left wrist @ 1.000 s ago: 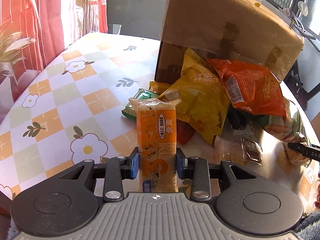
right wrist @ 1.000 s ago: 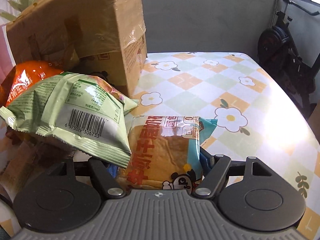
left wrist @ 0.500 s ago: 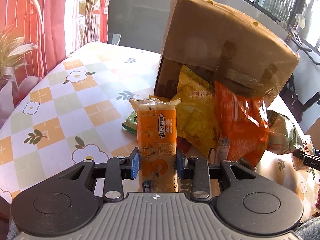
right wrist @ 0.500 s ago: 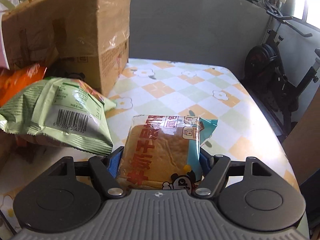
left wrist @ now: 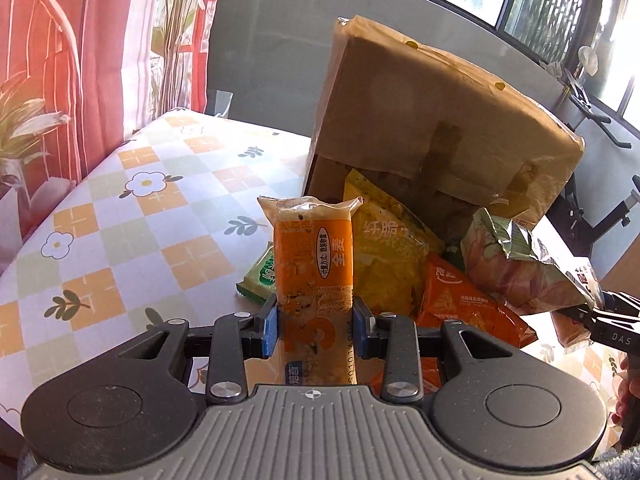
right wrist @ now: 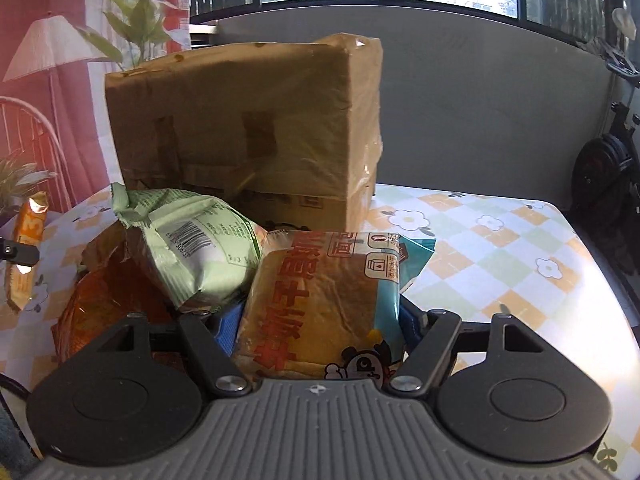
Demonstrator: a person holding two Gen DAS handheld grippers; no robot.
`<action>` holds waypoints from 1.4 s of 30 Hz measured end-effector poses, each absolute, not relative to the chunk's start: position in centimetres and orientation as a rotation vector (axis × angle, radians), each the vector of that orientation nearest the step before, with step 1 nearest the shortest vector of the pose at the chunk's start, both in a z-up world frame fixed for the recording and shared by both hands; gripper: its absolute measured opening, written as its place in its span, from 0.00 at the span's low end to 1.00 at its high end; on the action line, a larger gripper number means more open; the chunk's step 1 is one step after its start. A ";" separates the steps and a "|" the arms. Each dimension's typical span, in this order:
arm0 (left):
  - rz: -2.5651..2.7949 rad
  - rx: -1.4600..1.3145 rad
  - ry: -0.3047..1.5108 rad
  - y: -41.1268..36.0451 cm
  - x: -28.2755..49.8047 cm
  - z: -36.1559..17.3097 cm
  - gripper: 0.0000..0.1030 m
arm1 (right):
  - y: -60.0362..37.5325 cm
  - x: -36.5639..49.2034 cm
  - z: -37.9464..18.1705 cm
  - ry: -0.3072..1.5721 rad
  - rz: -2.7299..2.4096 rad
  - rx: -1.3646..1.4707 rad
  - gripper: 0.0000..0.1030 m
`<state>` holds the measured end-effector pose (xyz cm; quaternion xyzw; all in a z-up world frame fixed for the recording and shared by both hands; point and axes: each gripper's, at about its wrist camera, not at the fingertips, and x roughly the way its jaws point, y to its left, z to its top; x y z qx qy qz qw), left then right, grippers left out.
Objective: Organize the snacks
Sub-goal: 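Carry both snacks over the upright box and open both tools to drop them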
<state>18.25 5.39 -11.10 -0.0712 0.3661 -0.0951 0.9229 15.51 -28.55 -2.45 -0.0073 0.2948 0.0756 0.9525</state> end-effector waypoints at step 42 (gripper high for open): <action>-0.356 0.087 0.531 -5.4 38.1 3.9 0.37 | -24.4 32.0 9.8 0.276 0.222 0.100 0.72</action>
